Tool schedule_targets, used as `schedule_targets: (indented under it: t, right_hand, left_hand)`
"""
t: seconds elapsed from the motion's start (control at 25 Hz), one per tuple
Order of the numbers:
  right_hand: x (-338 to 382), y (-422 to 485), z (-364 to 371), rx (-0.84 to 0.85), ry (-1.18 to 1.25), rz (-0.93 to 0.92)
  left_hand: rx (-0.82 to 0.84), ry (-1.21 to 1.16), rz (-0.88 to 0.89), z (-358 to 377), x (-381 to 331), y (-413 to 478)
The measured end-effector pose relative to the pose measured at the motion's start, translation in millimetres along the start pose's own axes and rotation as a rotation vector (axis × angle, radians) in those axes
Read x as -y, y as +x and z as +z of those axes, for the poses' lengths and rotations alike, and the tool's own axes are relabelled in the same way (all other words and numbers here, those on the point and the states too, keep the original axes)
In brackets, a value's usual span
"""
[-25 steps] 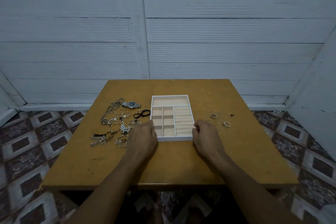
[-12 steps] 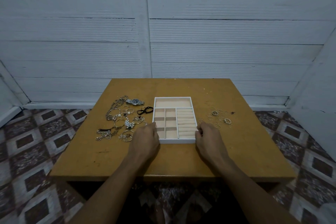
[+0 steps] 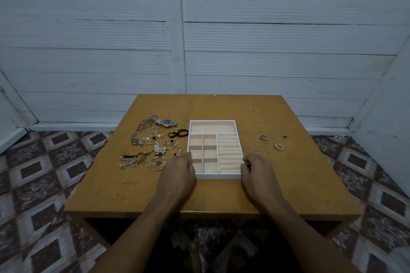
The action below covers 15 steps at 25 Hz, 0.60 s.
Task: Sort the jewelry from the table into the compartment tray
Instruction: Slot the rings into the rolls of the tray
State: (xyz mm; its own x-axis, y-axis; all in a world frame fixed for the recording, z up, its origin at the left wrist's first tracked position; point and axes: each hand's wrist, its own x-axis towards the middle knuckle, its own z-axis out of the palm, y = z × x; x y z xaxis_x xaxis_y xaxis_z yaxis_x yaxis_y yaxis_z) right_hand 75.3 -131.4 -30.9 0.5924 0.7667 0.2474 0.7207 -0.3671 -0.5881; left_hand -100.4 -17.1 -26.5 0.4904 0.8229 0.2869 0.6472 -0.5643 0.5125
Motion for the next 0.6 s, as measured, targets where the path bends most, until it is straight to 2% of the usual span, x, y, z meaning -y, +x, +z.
schedule_targets:
  t: [0.6]
  right_hand:
    - [0.1, -5.7, -1.3, 0.005, 0.018, 0.021]
  left_hand:
    - [-0.040, -0.038, -0.001, 6.6, 3.1, -7.3]
